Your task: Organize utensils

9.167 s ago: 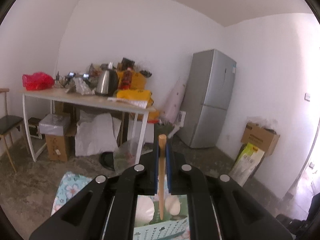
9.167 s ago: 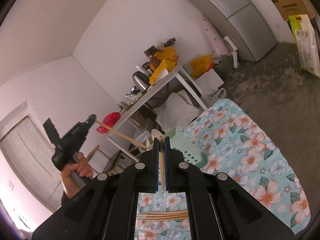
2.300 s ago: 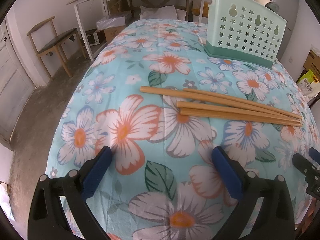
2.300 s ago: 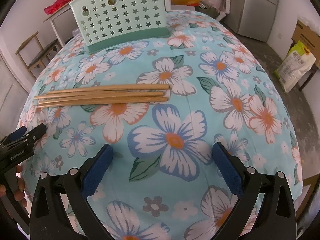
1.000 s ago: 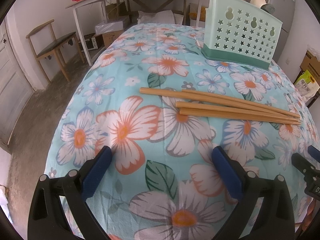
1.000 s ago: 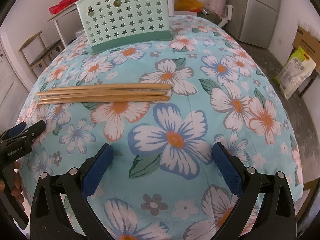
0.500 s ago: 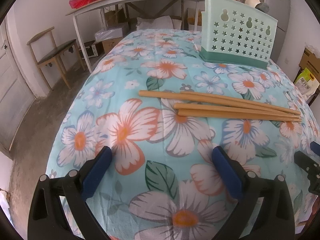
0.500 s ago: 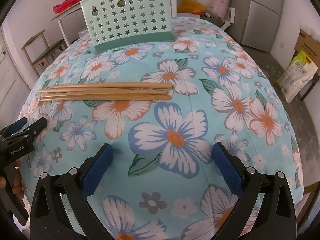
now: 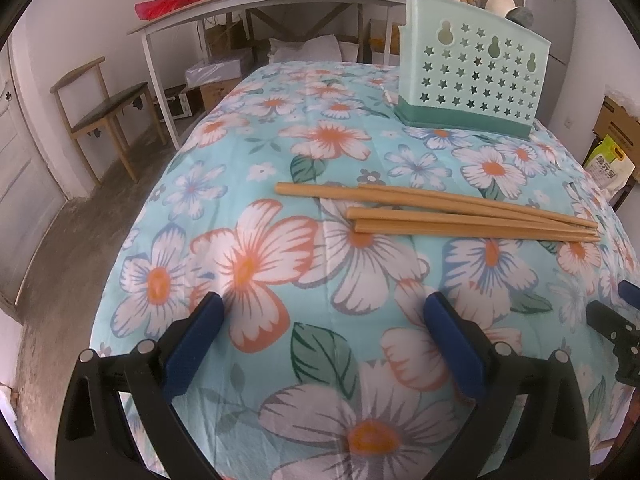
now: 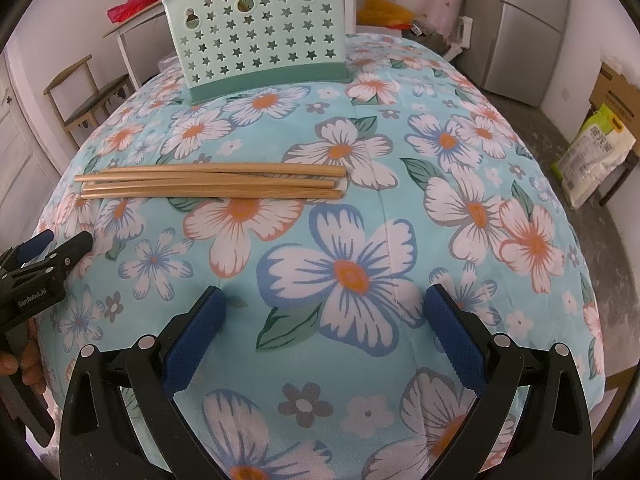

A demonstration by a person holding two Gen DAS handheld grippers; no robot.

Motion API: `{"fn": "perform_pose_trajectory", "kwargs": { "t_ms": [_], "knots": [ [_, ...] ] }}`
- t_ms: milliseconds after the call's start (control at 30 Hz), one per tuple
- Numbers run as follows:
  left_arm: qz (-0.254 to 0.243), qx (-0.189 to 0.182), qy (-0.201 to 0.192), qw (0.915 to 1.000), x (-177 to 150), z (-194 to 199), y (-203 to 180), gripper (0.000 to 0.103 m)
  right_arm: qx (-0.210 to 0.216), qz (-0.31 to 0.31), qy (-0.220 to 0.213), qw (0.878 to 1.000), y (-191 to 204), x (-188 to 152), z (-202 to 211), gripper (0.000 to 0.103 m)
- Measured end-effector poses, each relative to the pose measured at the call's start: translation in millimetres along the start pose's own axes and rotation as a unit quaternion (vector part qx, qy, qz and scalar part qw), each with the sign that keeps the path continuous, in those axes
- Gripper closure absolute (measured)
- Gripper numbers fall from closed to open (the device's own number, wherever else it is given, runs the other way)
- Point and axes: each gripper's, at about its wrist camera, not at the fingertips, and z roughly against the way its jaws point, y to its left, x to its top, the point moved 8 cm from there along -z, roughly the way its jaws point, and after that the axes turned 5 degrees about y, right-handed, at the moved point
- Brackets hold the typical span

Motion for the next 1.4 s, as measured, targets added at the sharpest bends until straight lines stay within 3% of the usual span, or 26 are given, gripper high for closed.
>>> {"fn": "perform_pose_trajectory", "kwargs": {
  "t_ms": [400, 467, 667, 767, 967, 1200, 1400],
  "knots": [
    [-0.013, -0.023, -0.038, 0.9989, 0.4, 20.9, -2.2, 0.006, 0.038, -0.012, 0.002, 0.999, -3.1, 4.7, 7.7, 0.01],
    [-0.022, -0.027, -0.054, 0.998, -0.6, 32.6, -6.0, 0.01, 0.051, -0.022, 0.0, 0.998, -5.6, 8.1, 12.9, 0.02],
    [-0.067, -0.049, -0.111, 0.9904, 6.1, 63.9, -21.6, 0.022, 0.108, -0.051, -0.03, 0.992, -8.1, 20.6, 41.5, 0.036],
    [-0.104, -0.067, -0.121, 0.985, 5.1, 70.1, -36.6, 0.031, 0.126, -0.059, -0.036, 0.99, -8.2, 22.0, 52.5, 0.043],
    [-0.152, -0.092, -0.077, 0.981, 1.5, 51.2, -65.5, 0.053, 0.157, -0.086, -0.028, 0.983, -11.6, 17.3, 55.4, 0.055],
    [-0.168, -0.114, -0.076, 0.9762, 30.6, 37.3, -86.8, 0.062, 0.17, -0.102, -0.024, 0.98, -22.6, 20.9, 50.1, 0.055],
    [-0.157, -0.093, -0.03, 0.9828, 40.3, 1.0, -88.1, 0.062, 0.181, -0.11, -0.015, 0.977, -23.5, 18.6, 40.5, 0.055]
  ]
}}
